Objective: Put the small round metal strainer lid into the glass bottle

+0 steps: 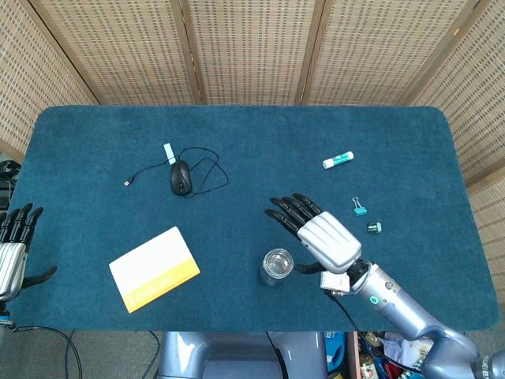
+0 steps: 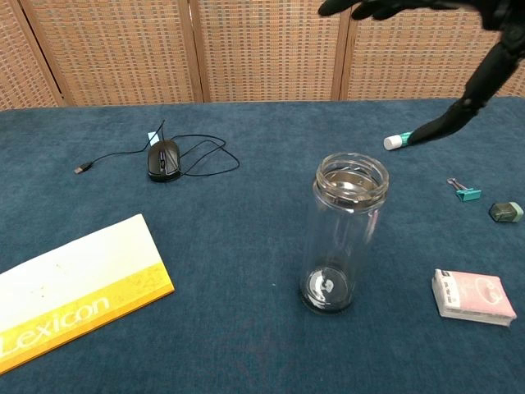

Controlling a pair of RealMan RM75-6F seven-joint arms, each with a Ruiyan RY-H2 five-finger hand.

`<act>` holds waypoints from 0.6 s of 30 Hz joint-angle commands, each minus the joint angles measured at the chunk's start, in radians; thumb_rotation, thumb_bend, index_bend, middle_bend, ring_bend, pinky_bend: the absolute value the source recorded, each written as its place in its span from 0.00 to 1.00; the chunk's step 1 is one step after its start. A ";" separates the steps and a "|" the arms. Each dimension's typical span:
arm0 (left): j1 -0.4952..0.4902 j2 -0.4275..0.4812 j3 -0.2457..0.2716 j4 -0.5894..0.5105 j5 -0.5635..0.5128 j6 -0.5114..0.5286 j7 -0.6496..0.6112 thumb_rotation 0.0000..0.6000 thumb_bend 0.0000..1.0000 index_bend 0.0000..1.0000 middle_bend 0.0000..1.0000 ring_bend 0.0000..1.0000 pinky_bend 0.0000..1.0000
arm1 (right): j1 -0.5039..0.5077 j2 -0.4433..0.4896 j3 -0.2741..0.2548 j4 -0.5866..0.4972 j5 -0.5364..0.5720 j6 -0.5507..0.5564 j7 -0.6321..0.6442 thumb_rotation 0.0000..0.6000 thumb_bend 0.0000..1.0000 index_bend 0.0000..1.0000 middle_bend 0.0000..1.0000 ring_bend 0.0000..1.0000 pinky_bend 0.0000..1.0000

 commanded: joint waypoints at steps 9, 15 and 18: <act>0.012 0.017 0.010 0.004 0.037 0.020 -0.058 1.00 0.05 0.00 0.00 0.00 0.00 | -0.315 -0.041 -0.094 0.339 -0.244 0.515 0.131 1.00 0.00 0.00 0.00 0.00 0.00; 0.013 0.020 0.009 0.020 0.037 0.017 -0.093 1.00 0.05 0.00 0.00 0.00 0.00 | -0.425 -0.133 -0.137 0.488 -0.229 0.620 0.131 1.00 0.00 0.00 0.00 0.00 0.00; 0.016 0.023 0.008 0.023 0.039 0.021 -0.108 1.00 0.05 0.00 0.00 0.00 0.00 | -0.476 -0.179 -0.154 0.529 -0.211 0.652 0.088 1.00 0.00 0.00 0.00 0.00 0.00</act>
